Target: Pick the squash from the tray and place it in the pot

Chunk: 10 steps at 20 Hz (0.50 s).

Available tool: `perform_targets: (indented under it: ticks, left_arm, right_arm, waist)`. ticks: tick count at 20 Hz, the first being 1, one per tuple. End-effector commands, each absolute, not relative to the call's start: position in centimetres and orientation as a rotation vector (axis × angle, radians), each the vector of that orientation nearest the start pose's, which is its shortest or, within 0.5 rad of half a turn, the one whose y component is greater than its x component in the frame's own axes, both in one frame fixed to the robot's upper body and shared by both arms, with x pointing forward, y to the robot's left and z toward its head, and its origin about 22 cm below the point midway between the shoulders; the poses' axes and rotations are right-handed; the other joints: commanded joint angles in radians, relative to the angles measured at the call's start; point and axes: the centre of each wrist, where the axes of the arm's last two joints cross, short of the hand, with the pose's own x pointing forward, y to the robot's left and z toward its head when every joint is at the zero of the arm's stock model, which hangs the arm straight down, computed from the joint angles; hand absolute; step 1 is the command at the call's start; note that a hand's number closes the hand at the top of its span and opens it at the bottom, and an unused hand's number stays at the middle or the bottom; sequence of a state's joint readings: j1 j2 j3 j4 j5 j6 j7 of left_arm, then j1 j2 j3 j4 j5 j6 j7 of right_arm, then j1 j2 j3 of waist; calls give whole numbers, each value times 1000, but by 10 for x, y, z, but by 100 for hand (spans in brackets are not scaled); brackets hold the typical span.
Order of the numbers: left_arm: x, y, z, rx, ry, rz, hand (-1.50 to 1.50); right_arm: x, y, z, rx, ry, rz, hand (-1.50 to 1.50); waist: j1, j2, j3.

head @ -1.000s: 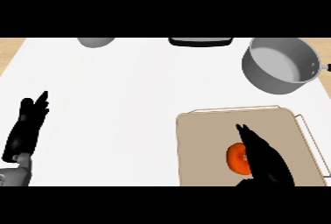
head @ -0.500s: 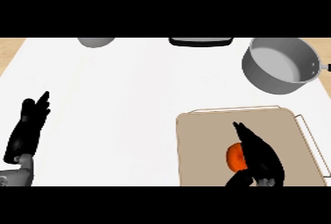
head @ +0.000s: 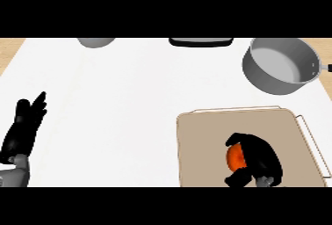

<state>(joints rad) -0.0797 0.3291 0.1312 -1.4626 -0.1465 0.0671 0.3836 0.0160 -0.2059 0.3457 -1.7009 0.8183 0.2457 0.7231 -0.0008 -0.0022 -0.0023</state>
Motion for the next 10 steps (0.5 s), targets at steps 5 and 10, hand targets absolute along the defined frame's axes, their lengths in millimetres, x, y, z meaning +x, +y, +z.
perform_targets:
  ticks: [5,10]
  left_arm:
    - [265,325,10,530,-1164,-98,0]
    - [271,329,21,513,-1143,-100,0]
  right_arm:
    - [238,-206,25,-892,-945,982,150]
    - [219,-191,18,-943,-1017,974,150]
  waist:
    - [0,3,2]
    - [-2,2,2]
